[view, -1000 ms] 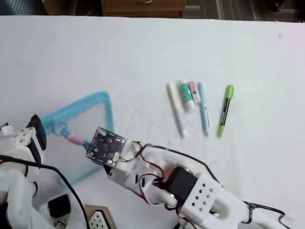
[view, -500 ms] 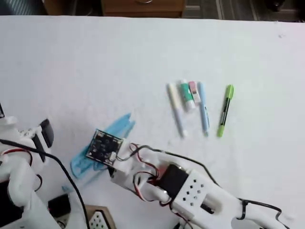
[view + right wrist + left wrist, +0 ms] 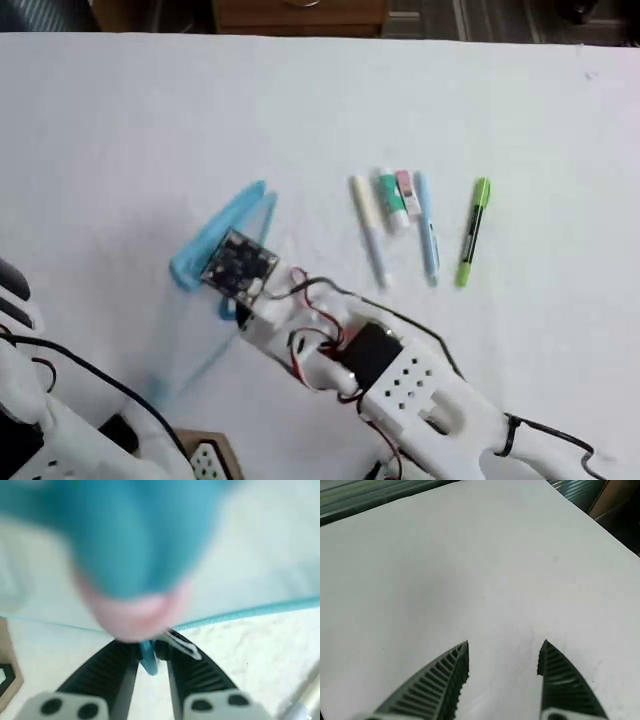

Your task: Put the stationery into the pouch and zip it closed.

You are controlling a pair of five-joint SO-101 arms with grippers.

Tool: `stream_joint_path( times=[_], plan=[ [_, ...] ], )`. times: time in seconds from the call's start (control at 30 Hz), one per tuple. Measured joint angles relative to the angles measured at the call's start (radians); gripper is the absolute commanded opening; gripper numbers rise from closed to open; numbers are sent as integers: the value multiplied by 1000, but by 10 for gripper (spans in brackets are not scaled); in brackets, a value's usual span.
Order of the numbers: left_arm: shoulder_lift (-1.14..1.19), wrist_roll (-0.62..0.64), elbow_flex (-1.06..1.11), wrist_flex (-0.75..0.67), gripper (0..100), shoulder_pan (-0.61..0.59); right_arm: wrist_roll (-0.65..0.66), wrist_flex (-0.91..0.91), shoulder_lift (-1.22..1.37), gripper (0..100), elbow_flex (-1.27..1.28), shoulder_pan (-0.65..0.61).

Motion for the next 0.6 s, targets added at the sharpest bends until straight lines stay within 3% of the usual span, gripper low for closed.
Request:
stream_joint_path(
  times=[0.13, 0.37, 0.6],
  plan=[
    [0, 0, 0, 32, 240, 71, 0, -31, 0, 16, 5, 2],
    [28, 15, -57, 61, 241, 365, 0, -52, 0, 16, 11, 6],
    [249, 115, -276, 97, 241, 446, -2, -77, -3, 16, 86, 14]
  ],
)
